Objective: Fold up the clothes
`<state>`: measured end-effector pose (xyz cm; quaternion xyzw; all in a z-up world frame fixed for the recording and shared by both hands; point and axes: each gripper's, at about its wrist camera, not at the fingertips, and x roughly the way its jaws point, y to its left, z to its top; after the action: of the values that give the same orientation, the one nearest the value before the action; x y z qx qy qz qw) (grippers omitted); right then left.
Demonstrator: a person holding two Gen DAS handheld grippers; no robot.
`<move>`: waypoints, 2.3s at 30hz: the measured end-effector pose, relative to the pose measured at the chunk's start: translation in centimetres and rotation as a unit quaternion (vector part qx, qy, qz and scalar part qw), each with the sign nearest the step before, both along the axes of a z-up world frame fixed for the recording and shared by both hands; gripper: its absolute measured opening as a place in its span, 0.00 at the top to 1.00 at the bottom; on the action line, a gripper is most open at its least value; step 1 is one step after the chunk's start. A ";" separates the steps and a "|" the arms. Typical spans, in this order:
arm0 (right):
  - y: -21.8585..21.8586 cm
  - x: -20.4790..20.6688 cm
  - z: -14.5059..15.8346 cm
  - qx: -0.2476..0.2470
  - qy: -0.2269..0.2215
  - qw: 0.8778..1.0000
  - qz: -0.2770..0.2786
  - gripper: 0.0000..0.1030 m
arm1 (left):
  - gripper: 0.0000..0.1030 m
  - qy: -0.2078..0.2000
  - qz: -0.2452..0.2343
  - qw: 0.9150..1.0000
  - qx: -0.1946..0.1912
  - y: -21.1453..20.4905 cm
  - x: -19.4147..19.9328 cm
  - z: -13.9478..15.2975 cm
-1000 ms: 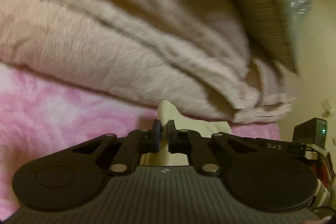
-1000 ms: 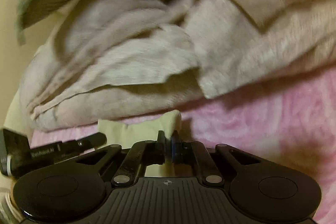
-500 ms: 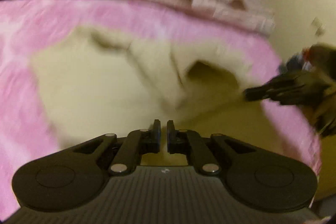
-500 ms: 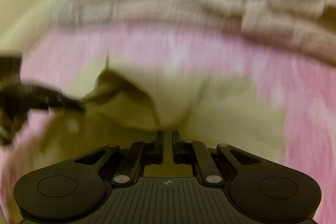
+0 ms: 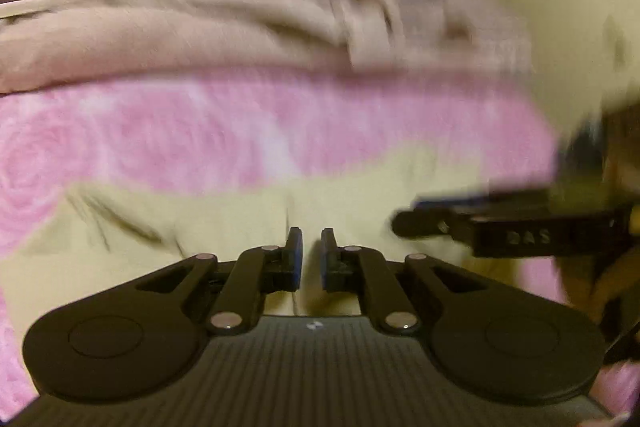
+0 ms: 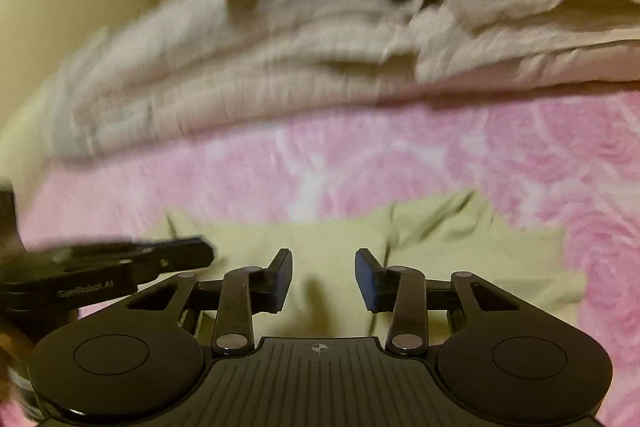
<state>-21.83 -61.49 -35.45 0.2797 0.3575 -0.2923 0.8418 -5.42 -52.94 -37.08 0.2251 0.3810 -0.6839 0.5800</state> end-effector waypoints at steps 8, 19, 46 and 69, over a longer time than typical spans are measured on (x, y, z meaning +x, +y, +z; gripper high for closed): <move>4.5 -2.8 2.0 -0.108 0.046 0.990 0.072 0.61 | 0.94 -0.039 0.056 0.996 -0.049 8.2 -0.4 2.5; 19.6 -14.4 -0.6 -0.062 0.140 0.986 0.065 0.62 | 0.94 -0.037 0.141 0.987 0.067 27.7 -2.0 0.3; 35.3 -21.2 1.2 0.066 0.199 0.970 -0.126 0.59 | 0.89 -0.051 0.208 0.960 0.179 42.3 -7.0 2.9; 46.6 -30.6 22.0 0.030 0.086 0.988 -0.123 0.05 | 0.58 -0.094 0.251 0.960 0.085 50.9 -25.0 25.7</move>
<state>-52.47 -14.92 -13.41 0.3202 0.3997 -0.4057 0.7571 -30.38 -2.02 -11.36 0.2339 0.4254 -0.4569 0.7454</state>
